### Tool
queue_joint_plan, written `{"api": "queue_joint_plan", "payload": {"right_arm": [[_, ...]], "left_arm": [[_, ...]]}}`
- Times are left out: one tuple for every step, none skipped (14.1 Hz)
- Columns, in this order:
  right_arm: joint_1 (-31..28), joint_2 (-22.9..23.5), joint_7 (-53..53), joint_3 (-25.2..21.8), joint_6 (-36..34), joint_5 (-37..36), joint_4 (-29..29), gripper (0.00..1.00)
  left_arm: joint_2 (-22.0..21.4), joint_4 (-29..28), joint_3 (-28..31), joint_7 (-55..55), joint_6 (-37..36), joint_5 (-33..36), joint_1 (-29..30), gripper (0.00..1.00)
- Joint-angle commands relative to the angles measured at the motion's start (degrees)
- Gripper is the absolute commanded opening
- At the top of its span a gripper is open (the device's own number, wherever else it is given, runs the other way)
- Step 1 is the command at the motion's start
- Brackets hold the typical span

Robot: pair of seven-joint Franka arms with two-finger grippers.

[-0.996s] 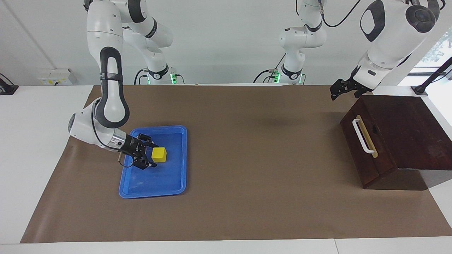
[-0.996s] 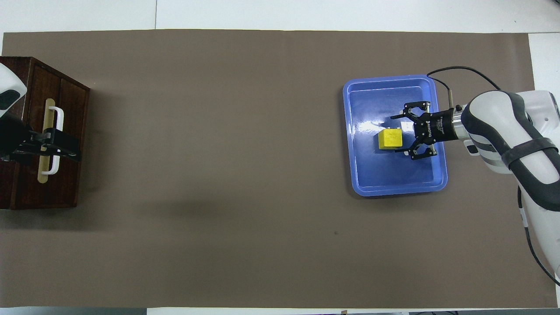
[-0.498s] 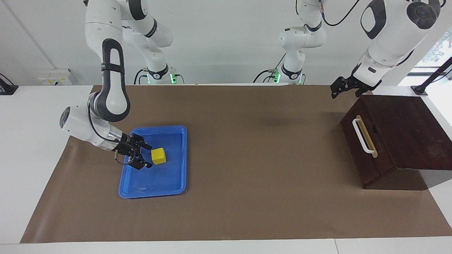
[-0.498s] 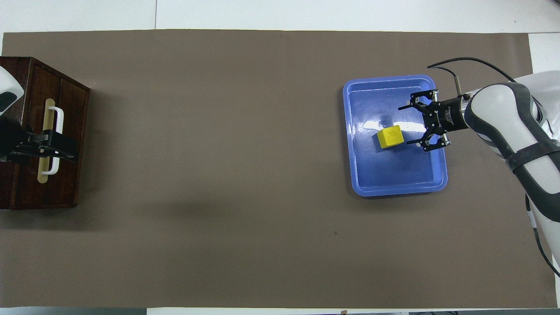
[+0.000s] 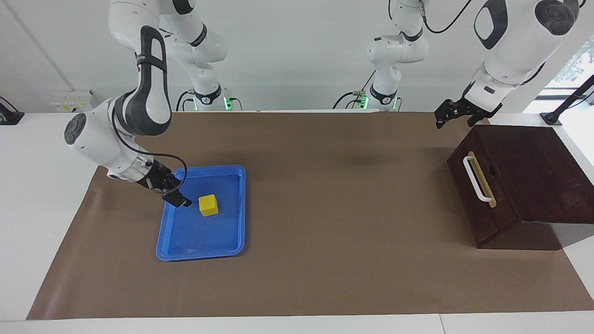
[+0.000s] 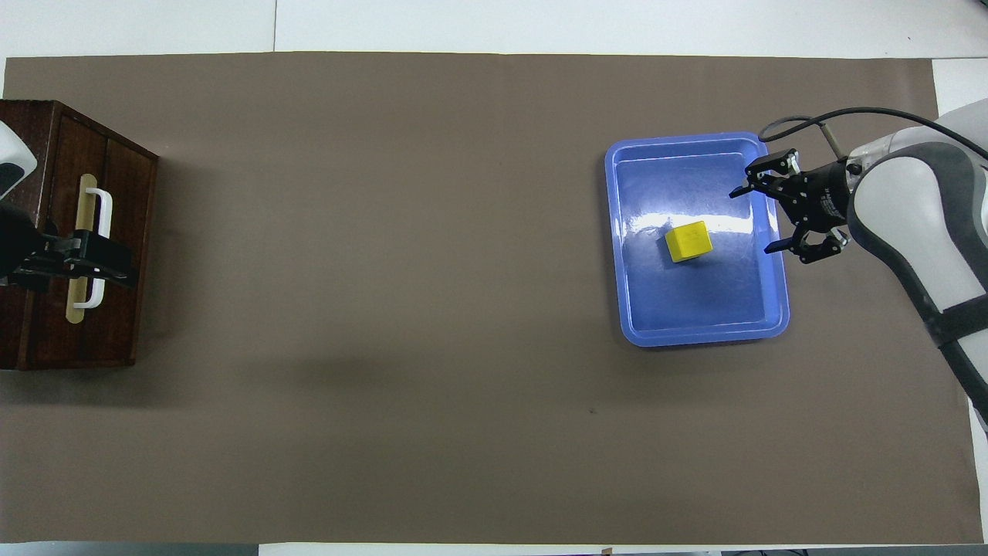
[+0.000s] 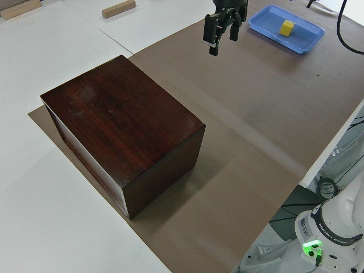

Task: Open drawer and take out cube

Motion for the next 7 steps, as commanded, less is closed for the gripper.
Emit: {"api": "queue_joint_plan", "payload": {"right_arm": [[-0.4,-4.91,-15.1,0.34,-2.18,-7.19,-0.63,1.0],[-0.22,-6.58,-19.33,0.34,-3.32,-9.39,-0.63,1.0],[-0.05,-8.34,-22.33,0.25,-4.9,-11.5,-0.63,1.0],[-0.05,-10.27,-24.97,0.34,-6.56,-13.78,-0.55,1.0],[0.04,-11.94,-28.22,0.6,-9.02,-16.5,0.06,1.0],[0.04,-13.0,-32.16,0.95,-12.61,-19.31,1.81,1.0],[0.22,-13.27,-35.42,1.82,-17.26,-21.52,4.79,1.0]], "left_arm": [[-1.23,-0.83,0.21,0.91,-0.13,-0.85,0.17,1.0],[-1.23,-0.92,0.21,0.83,-0.13,-0.85,0.17,1.0],[-1.32,-0.92,0.21,0.91,-0.13,-0.85,0.43,1.0],[-1.41,-1.01,0.21,0.91,-0.13,-0.85,0.52,1.0],[-1.41,-1.01,0.21,1.0,-0.22,-0.85,0.43,1.0],[-1.32,-0.84,0.21,1.0,-0.22,-0.85,0.43,1.0],[-1.41,-0.83,0.21,1.09,-0.22,-0.85,0.43,1.0]]}}
